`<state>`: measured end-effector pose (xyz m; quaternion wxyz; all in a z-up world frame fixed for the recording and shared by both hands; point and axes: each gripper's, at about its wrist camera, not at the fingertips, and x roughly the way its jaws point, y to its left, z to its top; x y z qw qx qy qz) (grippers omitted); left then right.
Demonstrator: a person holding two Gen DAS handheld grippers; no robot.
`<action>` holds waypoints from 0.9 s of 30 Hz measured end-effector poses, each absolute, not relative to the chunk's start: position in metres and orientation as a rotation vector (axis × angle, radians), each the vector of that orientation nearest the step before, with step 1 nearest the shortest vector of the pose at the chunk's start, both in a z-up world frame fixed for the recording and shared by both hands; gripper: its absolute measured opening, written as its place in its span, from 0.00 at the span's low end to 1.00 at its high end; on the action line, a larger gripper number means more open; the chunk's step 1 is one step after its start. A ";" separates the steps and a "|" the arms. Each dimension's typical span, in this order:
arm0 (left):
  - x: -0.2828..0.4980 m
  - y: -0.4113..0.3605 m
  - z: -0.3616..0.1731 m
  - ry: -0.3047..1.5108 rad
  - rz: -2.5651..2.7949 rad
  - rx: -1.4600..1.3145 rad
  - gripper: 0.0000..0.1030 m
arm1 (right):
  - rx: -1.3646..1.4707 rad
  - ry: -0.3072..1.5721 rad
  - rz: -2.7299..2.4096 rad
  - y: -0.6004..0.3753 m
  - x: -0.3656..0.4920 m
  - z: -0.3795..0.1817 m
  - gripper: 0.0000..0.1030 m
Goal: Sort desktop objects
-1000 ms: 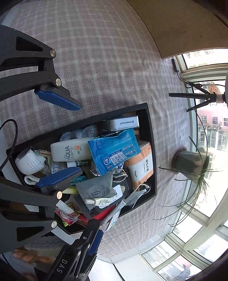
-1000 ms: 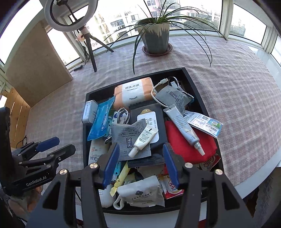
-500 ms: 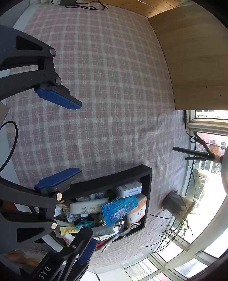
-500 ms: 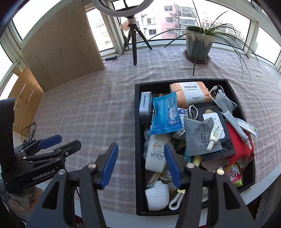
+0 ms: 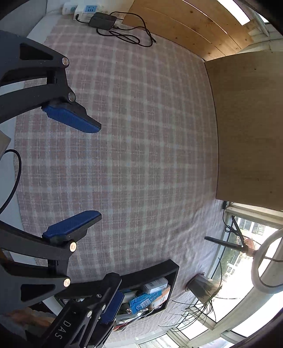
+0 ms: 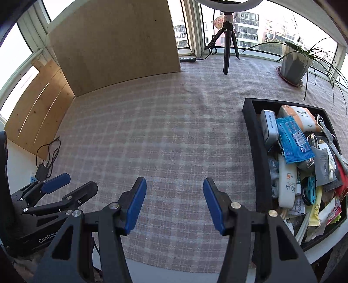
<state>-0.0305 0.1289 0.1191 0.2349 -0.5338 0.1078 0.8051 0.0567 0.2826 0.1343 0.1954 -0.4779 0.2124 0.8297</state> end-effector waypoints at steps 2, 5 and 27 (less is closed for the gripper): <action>-0.037 0.115 0.117 0.287 2.217 -1.472 0.70 | -1.350 0.591 2.327 0.270 0.046 0.131 0.52; -0.048 0.094 0.112 0.262 2.229 -1.492 0.70 | -1.365 0.600 2.328 0.254 0.032 0.125 0.52; -0.087 0.029 0.096 0.199 2.218 -1.551 0.73 | -1.430 0.573 2.302 0.209 -0.015 0.109 0.52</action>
